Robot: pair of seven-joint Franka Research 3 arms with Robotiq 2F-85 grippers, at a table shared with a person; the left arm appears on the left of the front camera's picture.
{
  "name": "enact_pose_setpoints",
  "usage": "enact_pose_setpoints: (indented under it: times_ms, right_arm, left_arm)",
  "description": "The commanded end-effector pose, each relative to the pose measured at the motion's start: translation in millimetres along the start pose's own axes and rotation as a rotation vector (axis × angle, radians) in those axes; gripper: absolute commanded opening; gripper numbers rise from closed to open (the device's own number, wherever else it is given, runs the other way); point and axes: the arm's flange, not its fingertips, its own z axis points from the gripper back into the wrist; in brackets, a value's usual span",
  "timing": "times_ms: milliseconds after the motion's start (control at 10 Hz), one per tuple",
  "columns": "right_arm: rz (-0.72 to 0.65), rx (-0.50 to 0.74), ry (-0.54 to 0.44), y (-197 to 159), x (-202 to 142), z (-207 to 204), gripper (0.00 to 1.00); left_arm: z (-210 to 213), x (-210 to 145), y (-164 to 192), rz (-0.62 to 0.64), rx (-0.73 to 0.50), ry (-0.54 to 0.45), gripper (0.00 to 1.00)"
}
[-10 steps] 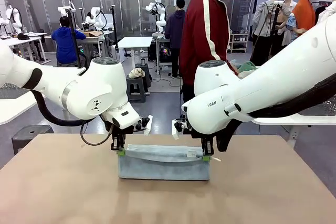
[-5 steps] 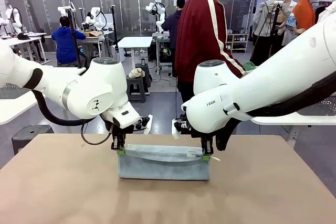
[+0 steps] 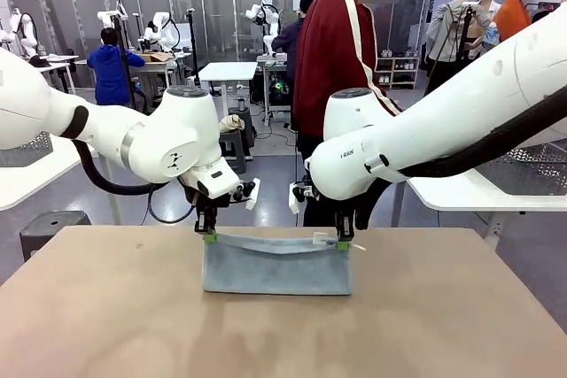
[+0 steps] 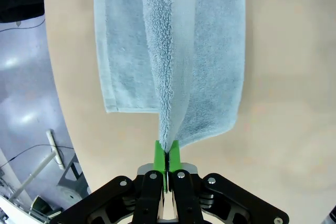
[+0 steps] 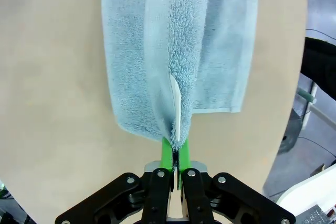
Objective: Fold the towels and place them in the basket.
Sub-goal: When a person lays out a Towel with hook on the table, fold it in half twice.
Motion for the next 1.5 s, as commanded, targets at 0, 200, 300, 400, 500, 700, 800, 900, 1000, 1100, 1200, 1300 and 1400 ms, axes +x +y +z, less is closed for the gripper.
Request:
enact_pose_setpoints:
  times_ms: [0, 200, 300, 400, 500, 700, 800, 900, 1000, 1100, 1200, 1300, 1400]
  right_arm:
    - [0.019, -0.005, 0.019, -18, 5, -7, 0.05]
    - [0.013, -0.006, 0.026, -31, 7, -18, 0.05]
    - [0.014, -0.007, 0.016, -38, 9, -25, 0.05]
    - [0.01, 0.0, 0.015, -42, 10, -32, 0.05]
    - [0.005, 0.008, 0.014, -47, 11, -37, 0.05]
    - [0.005, 0.022, 0.021, -59, 12, -52, 0.05]
    - [0.007, 0.027, 0.021, -63, 13, -57, 0.05]
    - [0.006, 0.035, 0.023, -65, 15, -62, 0.05]
    - [-0.002, 0.048, 0.028, -68, 15, -67, 0.05]
    - [-0.015, 0.057, 0.032, -71, 12, -72, 0.05]
    - [-0.021, 0.071, 0.033, -72, 9, -76, 0.05]
    - [-0.021, 0.085, 0.032, -71, 8, -80, 0.05]
    - [-0.028, 0.093, 0.032, -71, 7, -83, 0.05]
  left_arm:
    - [-5, 8, 22, -0.034, -0.013, 0.023, 0.03]
    - [-14, 15, 36, -0.023, -0.026, 0.034, 0.03]
    - [-20, 20, 41, -0.016, -0.024, 0.042, 0.03]
    - [-25, 22, 45, -0.01, -0.024, 0.044, 0.03]
    - [-30, 22, 48, 0.002, -0.026, 0.05, 0.03]
    - [-44, 23, 55, 0.013, -0.034, 0.062, 0.03]
    - [-52, 24, 57, 0.016, -0.035, 0.063, 0.03]
    - [-58, 24, 60, 0.026, -0.034, 0.066, 0.03]
    - [-64, 24, 62, 0.032, -0.047, 0.07, 0.03]
    - [-71, 23, 64, 0.04, -0.049, 0.072, 0.03]
    - [-76, 21, 65, 0.046, -0.062, 0.072, 0.03]
    - [-78, 18, 65, 0.051, -0.068, 0.075, 0.03]
    - [-82, 16, 65, 0.063, -0.075, 0.081, 0.03]
